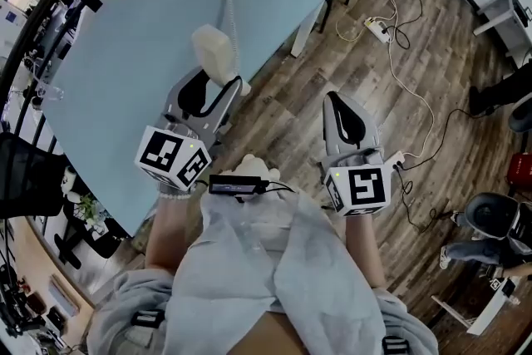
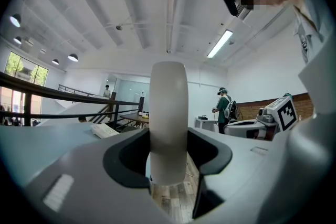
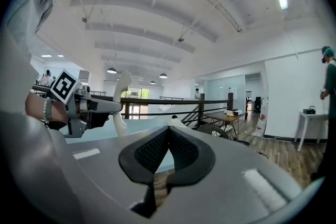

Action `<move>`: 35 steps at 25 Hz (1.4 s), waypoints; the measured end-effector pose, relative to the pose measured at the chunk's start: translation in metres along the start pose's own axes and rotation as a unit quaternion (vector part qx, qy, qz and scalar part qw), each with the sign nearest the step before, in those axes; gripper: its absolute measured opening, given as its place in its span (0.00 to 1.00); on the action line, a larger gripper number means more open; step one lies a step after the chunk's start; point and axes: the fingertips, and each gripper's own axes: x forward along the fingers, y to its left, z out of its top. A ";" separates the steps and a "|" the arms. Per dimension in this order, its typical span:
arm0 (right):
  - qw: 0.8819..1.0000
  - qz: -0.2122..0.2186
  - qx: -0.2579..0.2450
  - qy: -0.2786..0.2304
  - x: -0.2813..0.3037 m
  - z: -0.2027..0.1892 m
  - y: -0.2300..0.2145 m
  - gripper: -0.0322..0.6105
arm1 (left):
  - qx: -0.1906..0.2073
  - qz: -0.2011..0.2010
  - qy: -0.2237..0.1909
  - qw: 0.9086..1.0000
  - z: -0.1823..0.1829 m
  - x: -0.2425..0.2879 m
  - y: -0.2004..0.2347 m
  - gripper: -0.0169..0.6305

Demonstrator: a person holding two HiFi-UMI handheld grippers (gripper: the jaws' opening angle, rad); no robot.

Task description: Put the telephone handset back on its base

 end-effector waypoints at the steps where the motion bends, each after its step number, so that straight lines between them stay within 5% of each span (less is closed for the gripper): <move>1: 1.000 -0.001 -0.001 -0.001 -0.001 0.000 -0.001 0.06 | 0.001 -0.001 -0.001 1.000 -0.001 0.001 -0.002 0.35; 15: 0.999 -0.034 -0.006 -0.001 0.015 -0.002 -0.051 0.06 | 0.007 -0.015 -0.010 1.000 0.004 0.061 0.003 0.35; 35: 0.999 0.014 -0.047 0.014 0.174 0.039 -0.126 0.06 | -0.031 0.017 -0.031 0.999 0.032 0.194 0.097 0.35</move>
